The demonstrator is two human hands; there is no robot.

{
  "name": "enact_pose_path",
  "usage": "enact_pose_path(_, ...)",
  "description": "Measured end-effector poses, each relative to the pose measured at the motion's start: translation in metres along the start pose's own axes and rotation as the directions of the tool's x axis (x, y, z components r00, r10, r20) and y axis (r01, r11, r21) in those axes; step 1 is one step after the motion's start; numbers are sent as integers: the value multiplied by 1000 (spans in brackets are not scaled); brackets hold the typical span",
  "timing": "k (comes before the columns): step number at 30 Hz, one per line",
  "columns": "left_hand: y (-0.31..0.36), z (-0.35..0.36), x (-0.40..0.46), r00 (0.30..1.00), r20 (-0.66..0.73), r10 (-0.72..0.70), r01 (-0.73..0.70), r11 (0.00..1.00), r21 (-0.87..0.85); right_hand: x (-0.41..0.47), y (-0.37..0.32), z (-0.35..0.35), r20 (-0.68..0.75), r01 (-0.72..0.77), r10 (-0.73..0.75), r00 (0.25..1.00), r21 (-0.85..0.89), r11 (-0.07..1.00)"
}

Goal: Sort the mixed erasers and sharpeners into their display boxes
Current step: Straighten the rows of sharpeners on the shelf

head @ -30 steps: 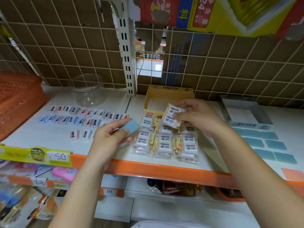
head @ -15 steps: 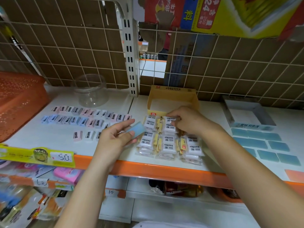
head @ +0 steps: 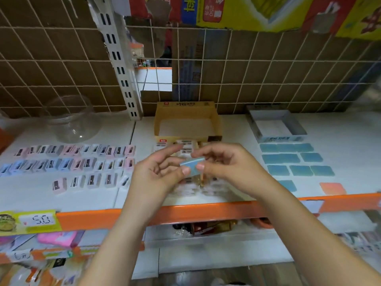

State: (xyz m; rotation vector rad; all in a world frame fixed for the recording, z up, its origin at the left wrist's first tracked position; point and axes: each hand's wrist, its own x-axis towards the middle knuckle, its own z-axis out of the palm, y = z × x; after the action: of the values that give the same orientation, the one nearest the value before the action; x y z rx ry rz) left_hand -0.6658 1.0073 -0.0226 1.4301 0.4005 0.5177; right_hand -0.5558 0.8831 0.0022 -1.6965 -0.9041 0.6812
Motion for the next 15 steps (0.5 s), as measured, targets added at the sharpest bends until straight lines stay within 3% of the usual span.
enact_pose_path(4,-1,44,-2,995,96,34,-38,998,39,-25,7,-37,-97,-47,48,994,19,999)
enact_pose_path(7,-5,77,0,985,114,132,-151,971,185,-46,22,-76,-199,-70,73,977,20,997)
enact_pose_path(12,-17,139,5,899,257,355,-437,773,461,-80,63,-151,-446,-200,161,881,-42,979)
enact_pose_path(15,-42,171,9,860,385,335,-509,621,595,-92,88,-178,-503,-277,194,842,-96,956)
